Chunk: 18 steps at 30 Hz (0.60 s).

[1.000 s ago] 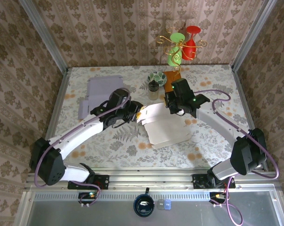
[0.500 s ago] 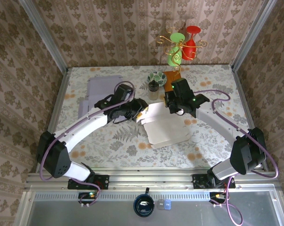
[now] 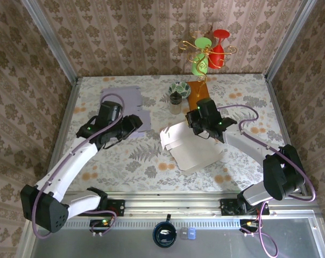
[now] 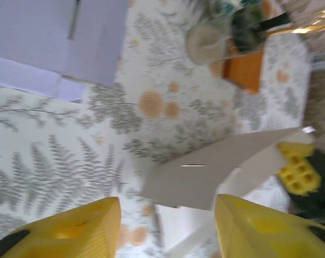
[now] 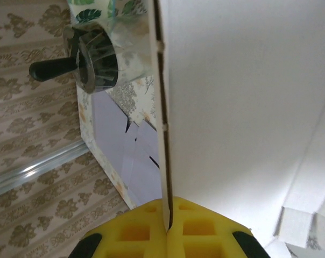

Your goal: Fold the paper box

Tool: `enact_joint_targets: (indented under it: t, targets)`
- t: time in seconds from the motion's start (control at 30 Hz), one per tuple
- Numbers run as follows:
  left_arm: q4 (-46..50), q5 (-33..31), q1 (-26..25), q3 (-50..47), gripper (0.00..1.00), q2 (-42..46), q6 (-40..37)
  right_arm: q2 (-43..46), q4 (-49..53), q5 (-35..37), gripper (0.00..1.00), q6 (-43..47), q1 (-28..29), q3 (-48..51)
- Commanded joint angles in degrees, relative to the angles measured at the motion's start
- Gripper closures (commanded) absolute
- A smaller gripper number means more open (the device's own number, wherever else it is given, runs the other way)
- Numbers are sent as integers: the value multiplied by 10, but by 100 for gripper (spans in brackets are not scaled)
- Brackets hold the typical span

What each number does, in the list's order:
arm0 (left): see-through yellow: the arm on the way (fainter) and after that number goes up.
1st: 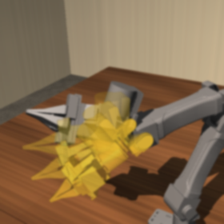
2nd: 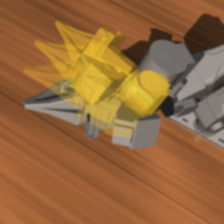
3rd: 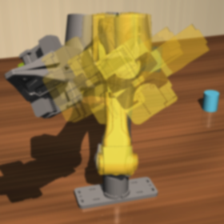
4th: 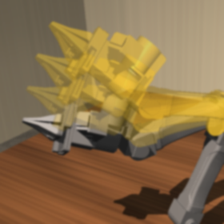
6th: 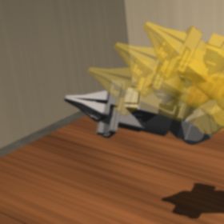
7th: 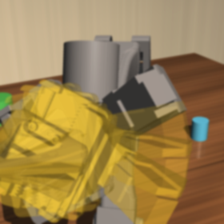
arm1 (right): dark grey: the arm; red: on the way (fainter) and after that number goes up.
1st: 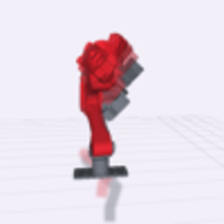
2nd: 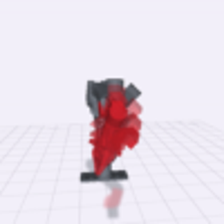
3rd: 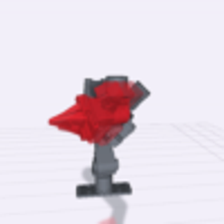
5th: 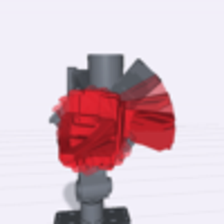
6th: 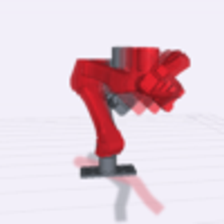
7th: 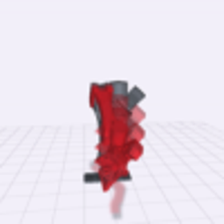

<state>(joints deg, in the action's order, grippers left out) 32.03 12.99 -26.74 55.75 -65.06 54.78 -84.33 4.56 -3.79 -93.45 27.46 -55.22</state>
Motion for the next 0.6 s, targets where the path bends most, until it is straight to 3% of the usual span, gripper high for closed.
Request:
enact_joint_targets:
  t: [0.0,0.27,0.4,0.57]
  targets:
    - [-38,18,2,-38,56,-6,-93,14,-114,-13,100,48,0,47]
    - [-158,14,-26,-106,68,-14,-210,13,-319,-39,100,85,-9,140]
    - [-251,10,-76,-156,68,-27,-298,9,-364,-50,100,87,-12,161]
    - [-329,-7,-104,-199,63,-62,-350,6,-415,-57,100,66,-19,180]
